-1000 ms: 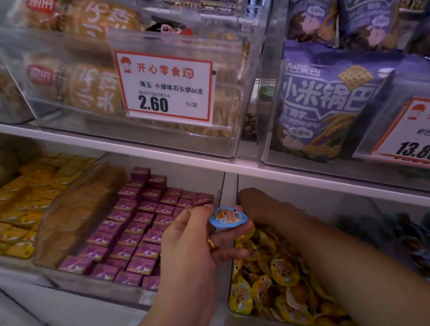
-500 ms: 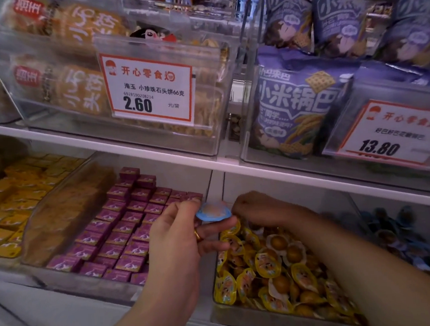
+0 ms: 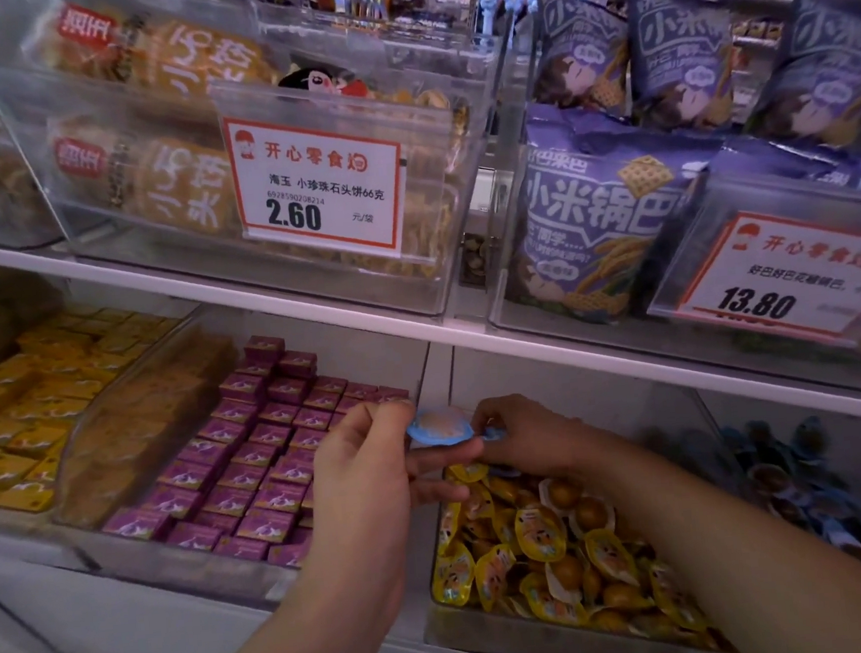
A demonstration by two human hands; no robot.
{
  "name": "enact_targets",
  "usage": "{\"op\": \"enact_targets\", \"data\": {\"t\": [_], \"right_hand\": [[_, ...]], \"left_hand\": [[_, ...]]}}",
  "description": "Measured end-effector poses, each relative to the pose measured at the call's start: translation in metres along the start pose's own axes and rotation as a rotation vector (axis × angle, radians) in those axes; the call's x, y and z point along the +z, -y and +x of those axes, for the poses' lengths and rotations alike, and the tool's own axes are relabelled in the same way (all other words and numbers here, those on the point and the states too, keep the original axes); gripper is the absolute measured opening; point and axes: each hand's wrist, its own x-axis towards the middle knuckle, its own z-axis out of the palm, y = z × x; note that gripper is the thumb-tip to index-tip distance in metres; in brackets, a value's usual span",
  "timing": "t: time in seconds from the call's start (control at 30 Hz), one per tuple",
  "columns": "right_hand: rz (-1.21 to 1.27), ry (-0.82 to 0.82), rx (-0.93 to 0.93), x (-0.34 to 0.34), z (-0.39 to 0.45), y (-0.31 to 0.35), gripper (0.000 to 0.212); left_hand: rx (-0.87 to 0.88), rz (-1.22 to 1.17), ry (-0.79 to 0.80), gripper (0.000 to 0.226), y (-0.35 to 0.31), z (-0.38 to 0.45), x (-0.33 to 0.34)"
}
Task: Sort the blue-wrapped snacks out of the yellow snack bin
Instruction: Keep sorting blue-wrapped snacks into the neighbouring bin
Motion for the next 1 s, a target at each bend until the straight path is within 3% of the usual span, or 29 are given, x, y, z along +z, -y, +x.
{"op": "enact_targets", "data": {"t": [0.07,0.17,0.27,0.47,0.6,0.67,0.87,0.93,1.0], "right_hand": [[0.141,-0.16,-0.024,-0.005,-0.012,-0.004,0.016],[0.525,-0.365,0.116,-0.022,-0.04,-0.003,0.008],[1.018,-0.296,0.195,-0.034,-0.082,-0.001,0.018],[1.456,-0.341,0.372,-0.023,-0.155,-0.001,0.019],[1.754,-0.15,0.226,-0.023,-0.185,0.0,0.03],[1.732,-0.185,0.164,-0.025,-0.192,-0.006,0.025],[1.37,-0.549,0.098,-0.038,-0.206,-0.057,0.023],[1.366,-0.668,0.126,-0.052,-0.209,-0.088,0.013],[1.351,-0.759,0.185,-0.066,-0.208,-0.12,0.018]], "left_hand": [[0.02,0.007,0.002,0.016,0.0,-0.001,0.003],[0.093,0.101,0.013,0.02,0.005,-0.006,0.011],[0.191,0.243,0.042,0.028,0.018,-0.014,0.025],[0.438,0.598,0.127,0.021,0.056,-0.03,0.056],[0.563,0.819,0.308,0.026,0.082,-0.04,0.073],[0.669,0.903,0.431,0.022,0.093,-0.041,0.079],[0.704,0.978,0.682,0.018,0.105,-0.039,0.089],[0.69,1.059,0.682,0.021,0.105,-0.035,0.088],[0.665,1.117,0.654,0.023,0.105,-0.027,0.087]]}}
